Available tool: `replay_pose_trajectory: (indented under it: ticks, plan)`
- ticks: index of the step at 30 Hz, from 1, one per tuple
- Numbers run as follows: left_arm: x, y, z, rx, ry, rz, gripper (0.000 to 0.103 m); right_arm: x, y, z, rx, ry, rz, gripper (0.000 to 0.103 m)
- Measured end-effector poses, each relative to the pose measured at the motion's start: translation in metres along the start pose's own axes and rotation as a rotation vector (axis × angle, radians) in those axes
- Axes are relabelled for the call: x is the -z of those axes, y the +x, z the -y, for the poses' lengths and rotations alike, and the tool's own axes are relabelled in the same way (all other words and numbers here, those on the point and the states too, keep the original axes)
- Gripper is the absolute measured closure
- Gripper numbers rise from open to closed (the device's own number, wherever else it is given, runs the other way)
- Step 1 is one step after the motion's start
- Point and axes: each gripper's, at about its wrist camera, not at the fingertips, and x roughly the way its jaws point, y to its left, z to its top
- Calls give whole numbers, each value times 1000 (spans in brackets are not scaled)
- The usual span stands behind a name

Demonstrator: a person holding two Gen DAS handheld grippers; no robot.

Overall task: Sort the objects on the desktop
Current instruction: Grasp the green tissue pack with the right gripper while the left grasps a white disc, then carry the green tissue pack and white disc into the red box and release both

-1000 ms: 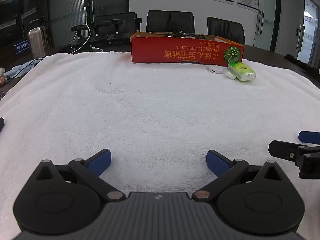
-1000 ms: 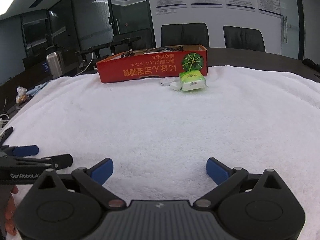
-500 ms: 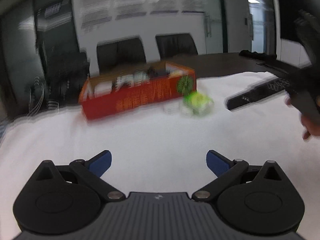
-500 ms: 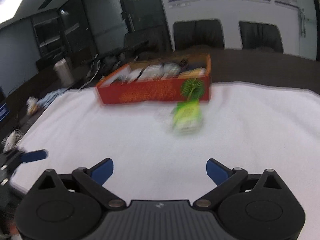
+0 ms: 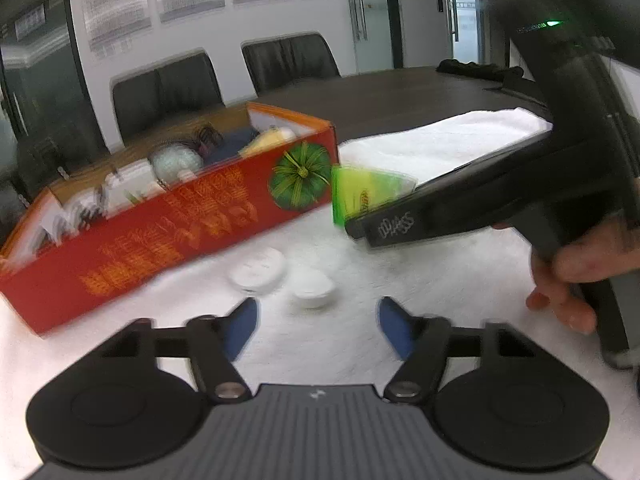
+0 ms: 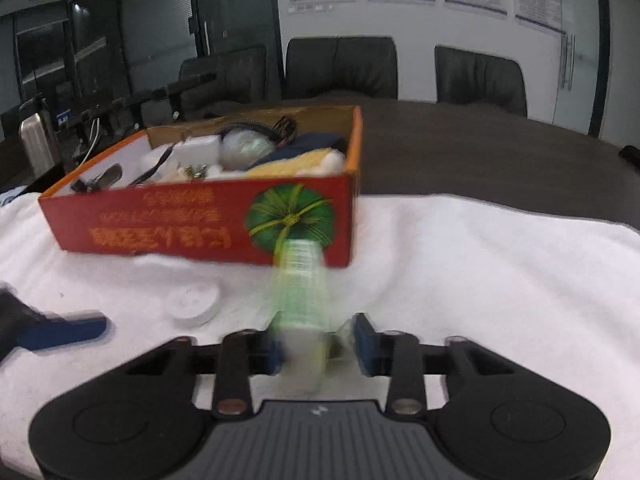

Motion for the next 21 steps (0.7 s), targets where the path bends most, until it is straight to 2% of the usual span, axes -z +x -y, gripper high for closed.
replay_pose_trajectory:
  ticks: [1,6,7,8,9,12,21]
  plan:
    - [-1,4,-3,10,-16,-3,48,-1,-1,7,-12,25,-1,73]
    - [-3,10,-2,-16,-27,33,48,6,3,13,-34,-29,11,71]
    - [-7,12,-4,-9,-42,31,54,7,3,13,-38,-39,13,70]
    - [-8,14,-5,-6,-53,28,68,8,3,13,-42,-47,17,70]
    - [-8,16,-4,-5,-61,19,74,9,2,13,-45,-52,21,70]
    - [-9,18,-3,-8,-71,30,74,10,-2,16,-61,-40,28,70]
    - [-7,19,7,-32,-15,54,74,11,-1,19,-84,-20,40,70]
